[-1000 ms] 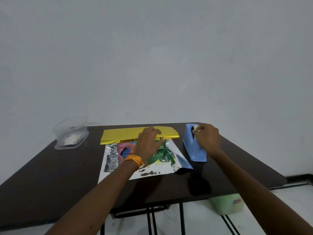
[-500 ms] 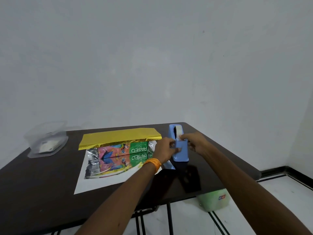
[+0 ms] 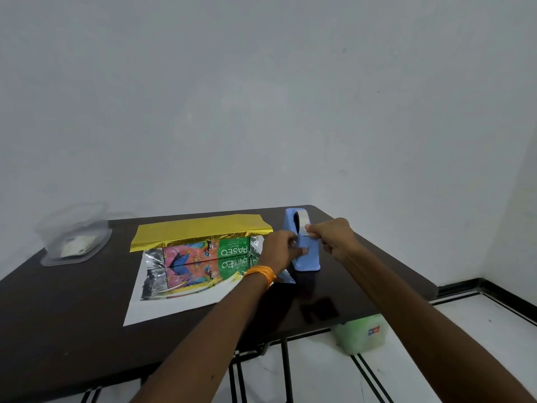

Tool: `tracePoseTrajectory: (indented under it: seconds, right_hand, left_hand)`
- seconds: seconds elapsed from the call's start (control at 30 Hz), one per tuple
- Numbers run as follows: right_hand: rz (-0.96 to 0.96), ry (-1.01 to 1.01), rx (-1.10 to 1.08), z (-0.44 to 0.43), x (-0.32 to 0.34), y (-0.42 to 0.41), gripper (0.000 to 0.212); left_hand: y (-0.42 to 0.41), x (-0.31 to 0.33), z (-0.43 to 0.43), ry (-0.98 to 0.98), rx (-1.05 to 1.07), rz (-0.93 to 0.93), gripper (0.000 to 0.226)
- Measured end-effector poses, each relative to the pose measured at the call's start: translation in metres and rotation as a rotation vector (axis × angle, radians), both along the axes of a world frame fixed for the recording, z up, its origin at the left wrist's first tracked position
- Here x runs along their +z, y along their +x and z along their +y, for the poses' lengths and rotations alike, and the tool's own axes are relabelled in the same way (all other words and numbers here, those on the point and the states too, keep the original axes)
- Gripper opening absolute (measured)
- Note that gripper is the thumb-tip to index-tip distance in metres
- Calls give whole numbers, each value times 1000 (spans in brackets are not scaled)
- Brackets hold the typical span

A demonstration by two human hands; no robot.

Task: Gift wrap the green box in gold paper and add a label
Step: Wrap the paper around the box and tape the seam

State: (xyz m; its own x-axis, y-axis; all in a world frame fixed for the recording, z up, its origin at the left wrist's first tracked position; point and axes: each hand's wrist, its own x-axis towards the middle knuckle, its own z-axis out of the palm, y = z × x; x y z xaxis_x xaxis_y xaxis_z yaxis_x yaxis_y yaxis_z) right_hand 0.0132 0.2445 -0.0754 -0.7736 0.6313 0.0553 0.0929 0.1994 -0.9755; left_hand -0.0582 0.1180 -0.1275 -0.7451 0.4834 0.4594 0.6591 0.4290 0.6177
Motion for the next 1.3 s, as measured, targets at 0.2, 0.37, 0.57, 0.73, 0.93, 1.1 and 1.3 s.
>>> tracePoseTrajectory:
  seconds: [0.2, 0.37, 0.57, 0.73, 0.93, 1.1, 1.3]
  right_hand:
    - [26, 29, 2, -4, -14, 14, 28]
    - [-4, 235, -9, -5, -32, 19, 25]
    - [-101, 586, -33, 7, -48, 22, 41]
    - [76, 736, 101, -5, -32, 21, 24]
    - [154, 873, 310, -45, -10, -12, 15]
    - [143, 1011, 527, -79, -12, -48, 12]
    - [103, 1152, 608, -91, -14, -78, 59]
  left_hand:
    - [1, 0, 0, -1, 8, 7, 27]
    - [1, -1, -1, -2, 7, 15, 33]
    - [0, -2, -1, -1, 2, 15, 41]
    - [1, -1, -17, -46, 15, 52, 48]
    - [-38, 18, -99, -28, 205, 239, 21]
    - [-77, 23, -161, -145, 275, 249, 30]
    - [-89, 11, -174, -230, 289, 278, 22]
